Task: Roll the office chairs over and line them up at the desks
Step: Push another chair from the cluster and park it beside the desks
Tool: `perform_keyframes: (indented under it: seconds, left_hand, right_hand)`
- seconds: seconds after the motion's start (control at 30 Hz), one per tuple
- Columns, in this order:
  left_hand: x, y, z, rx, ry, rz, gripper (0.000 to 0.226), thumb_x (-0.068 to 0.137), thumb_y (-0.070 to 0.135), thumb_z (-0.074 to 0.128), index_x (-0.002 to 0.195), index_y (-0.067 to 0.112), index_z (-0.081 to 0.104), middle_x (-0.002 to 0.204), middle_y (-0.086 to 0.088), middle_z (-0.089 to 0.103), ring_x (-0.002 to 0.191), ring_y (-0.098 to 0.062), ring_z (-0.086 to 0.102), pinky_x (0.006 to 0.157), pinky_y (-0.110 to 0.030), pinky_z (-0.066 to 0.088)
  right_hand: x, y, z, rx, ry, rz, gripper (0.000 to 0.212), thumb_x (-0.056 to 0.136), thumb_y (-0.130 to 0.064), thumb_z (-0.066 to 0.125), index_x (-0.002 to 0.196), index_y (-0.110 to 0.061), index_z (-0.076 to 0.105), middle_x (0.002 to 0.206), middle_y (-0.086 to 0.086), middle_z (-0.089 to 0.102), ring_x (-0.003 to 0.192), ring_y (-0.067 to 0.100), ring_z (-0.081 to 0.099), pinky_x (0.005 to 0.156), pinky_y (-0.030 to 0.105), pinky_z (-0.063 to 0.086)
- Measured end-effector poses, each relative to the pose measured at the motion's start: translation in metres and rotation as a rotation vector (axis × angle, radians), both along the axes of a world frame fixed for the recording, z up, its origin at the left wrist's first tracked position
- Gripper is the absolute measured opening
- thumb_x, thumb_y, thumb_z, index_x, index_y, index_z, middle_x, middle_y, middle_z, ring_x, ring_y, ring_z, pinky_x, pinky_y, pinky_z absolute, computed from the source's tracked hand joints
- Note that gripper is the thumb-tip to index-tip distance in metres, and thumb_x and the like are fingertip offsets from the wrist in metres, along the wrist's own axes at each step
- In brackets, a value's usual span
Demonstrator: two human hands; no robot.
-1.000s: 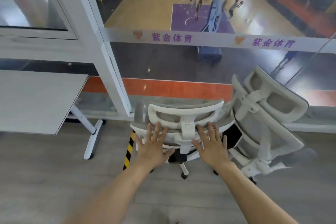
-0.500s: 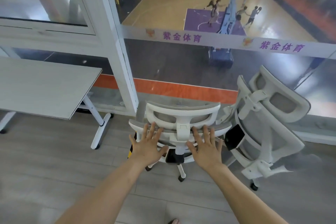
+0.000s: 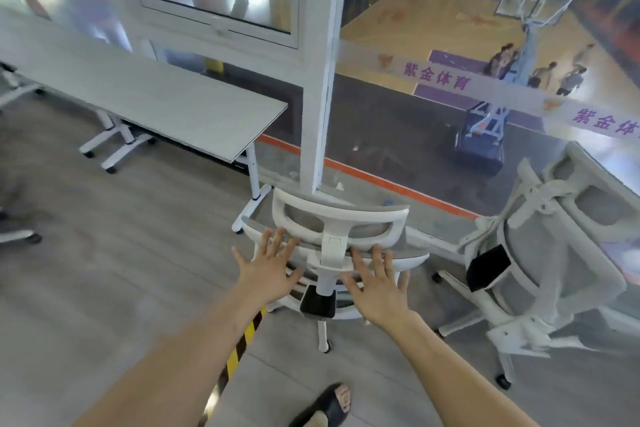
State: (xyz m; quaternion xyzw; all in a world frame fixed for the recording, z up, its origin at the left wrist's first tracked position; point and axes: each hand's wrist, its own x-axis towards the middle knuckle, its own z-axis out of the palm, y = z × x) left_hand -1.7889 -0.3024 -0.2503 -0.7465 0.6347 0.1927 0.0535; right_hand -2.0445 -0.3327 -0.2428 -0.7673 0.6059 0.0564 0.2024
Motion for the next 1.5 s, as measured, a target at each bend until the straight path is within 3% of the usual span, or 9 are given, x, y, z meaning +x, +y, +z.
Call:
perform_keyframes:
  seconds: [0.37, 0.53, 0.73, 0.97, 1.17, 1.5]
  left_hand:
    - [0.042, 0.23, -0.002, -0.015, 0.099, 0.343, 0.082, 0.094, 0.082, 0.023, 0.161, 0.049, -0.011, 0.165, 0.01, -0.036, 0.153, -0.023, -0.034, 0.11, -0.084, -0.008]
    - [0.07, 0.302, -0.002, -0.008, 0.097, 0.478, 0.083, 0.093, 0.084, 0.021, 0.16, 0.049, -0.014, 0.156, 0.012, -0.045, 0.152, -0.023, -0.035, 0.109, -0.084, -0.011]
    - [0.109, 0.358, -0.004, -0.013, 0.098, 0.62, 0.086, 0.091, 0.086, 0.021, 0.158, 0.049, -0.019, 0.162, 0.009, -0.044, 0.15, -0.026, -0.039, 0.11, -0.084, -0.011]
    - [0.176, 0.372, 0.002, 0.026, 0.128, 0.75, 0.088, 0.091, 0.086, 0.025, 0.159, 0.048, -0.017, 0.162, 0.008, -0.042, 0.15, -0.028, -0.039, 0.107, -0.085, -0.014]
    - [0.254, 0.351, 0.003, 0.018, 0.13, 0.861, 0.088, 0.092, 0.084, 0.029, 0.159, 0.05, -0.016, 0.165, 0.01, -0.038, 0.153, -0.027, -0.035, 0.112, -0.083, -0.007]
    - [0.392, 0.285, 0.011, 0.115, 0.071, 0.99, 0.092, 0.076, 0.098, 0.006, 0.156, 0.058, -0.016, 0.168, 0.013, -0.029, 0.153, -0.04, -0.029, 0.106, -0.085, -0.014]
  right_hand:
    - [0.081, 0.135, 0.0, -0.007, 0.065, 0.302, 0.069, 0.096, -0.078, 0.012, 0.158, -0.053, -0.007, 0.169, -0.003, -0.022, 0.151, 0.02, -0.033, 0.118, 0.065, -0.013]
    - [0.13, 0.174, 0.004, -0.012, 0.075, 0.452, 0.069, 0.096, -0.079, 0.012, 0.157, -0.055, -0.006, 0.17, -0.003, -0.019, 0.152, 0.019, -0.031, 0.119, 0.067, -0.011]
    - [0.192, 0.202, 0.004, -0.02, 0.06, 0.606, 0.069, 0.095, -0.08, 0.011, 0.157, -0.056, -0.007, 0.17, -0.005, -0.019, 0.152, 0.016, -0.03, 0.119, 0.065, -0.012]
    - [0.283, 0.188, -0.004, 0.006, 0.038, 0.743, 0.064, 0.097, -0.077, 0.012, 0.155, -0.059, -0.007, 0.169, -0.009, -0.021, 0.153, 0.015, -0.028, 0.121, 0.067, -0.003]
    - [0.38, 0.153, -0.01, 0.018, 0.006, 0.833, 0.066, 0.096, -0.079, 0.009, 0.156, -0.057, -0.007, 0.168, -0.01, -0.024, 0.152, 0.014, -0.029, 0.121, 0.065, -0.009]
    - [0.539, 0.074, -0.006, 0.01, 0.032, 0.96, 0.066, 0.097, -0.074, 0.016, 0.156, -0.057, -0.009, 0.167, -0.008, -0.026, 0.153, 0.017, -0.027, 0.121, 0.064, -0.009]
